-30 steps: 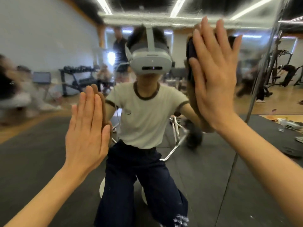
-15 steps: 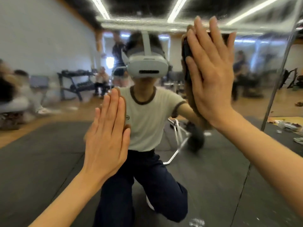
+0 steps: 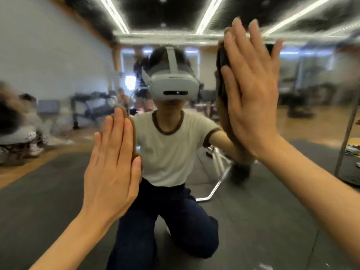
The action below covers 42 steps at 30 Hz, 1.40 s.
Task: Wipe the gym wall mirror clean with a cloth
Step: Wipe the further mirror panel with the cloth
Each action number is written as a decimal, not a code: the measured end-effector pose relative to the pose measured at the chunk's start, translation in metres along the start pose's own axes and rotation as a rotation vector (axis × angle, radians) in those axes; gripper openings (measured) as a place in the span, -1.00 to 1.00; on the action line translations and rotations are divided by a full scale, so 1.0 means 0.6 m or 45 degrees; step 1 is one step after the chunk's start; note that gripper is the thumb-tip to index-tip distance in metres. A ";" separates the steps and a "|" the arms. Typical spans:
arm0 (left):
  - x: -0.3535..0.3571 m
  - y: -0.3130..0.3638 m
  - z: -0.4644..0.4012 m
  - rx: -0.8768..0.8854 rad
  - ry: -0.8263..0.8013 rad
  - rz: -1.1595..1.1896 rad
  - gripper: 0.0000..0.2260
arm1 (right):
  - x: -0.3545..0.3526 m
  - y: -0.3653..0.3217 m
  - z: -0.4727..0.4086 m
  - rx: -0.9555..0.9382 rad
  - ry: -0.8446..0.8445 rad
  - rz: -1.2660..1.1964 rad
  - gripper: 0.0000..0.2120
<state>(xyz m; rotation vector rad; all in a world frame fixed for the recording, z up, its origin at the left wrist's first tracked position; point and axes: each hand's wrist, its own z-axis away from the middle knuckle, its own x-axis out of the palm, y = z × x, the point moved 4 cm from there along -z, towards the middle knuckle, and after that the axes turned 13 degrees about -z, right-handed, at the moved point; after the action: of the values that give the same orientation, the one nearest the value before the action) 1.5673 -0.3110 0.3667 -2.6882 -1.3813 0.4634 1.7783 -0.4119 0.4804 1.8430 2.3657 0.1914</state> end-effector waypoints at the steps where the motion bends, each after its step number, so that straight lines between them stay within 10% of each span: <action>1: 0.000 -0.001 0.000 0.006 0.002 -0.009 -0.41 | 0.010 -0.016 0.032 -0.049 -0.043 0.012 -0.63; 7: 0.000 -0.002 0.001 0.021 0.028 -0.036 -0.43 | 0.010 -0.068 0.279 -0.540 -0.564 0.127 -0.63; 15: 0.003 0.001 0.001 0.012 0.090 -0.040 -0.43 | 0.052 -0.039 -0.043 -0.186 -0.047 0.043 -0.62; 24: -0.025 -0.072 0.005 0.057 0.028 -0.080 -0.45 | 0.060 -0.121 0.233 -0.598 -0.583 0.111 -0.59; 32: -0.031 -0.130 -0.017 0.071 0.039 -0.087 -0.44 | 0.101 -0.108 -0.039 -0.150 -0.009 0.048 -0.61; 38: -0.027 -0.131 -0.016 0.087 0.099 -0.088 -0.45 | 0.118 -0.197 0.251 -0.482 -0.482 0.104 -0.54; 42: -0.026 -0.129 -0.015 0.090 0.100 -0.074 -0.45 | 0.116 -0.170 0.131 -0.469 -0.402 0.163 -0.60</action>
<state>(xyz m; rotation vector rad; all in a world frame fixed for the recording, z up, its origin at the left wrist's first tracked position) 1.5014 -0.2772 0.3953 -2.5736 -1.3908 0.3900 1.6791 -0.3681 0.3823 1.7022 1.8614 0.3018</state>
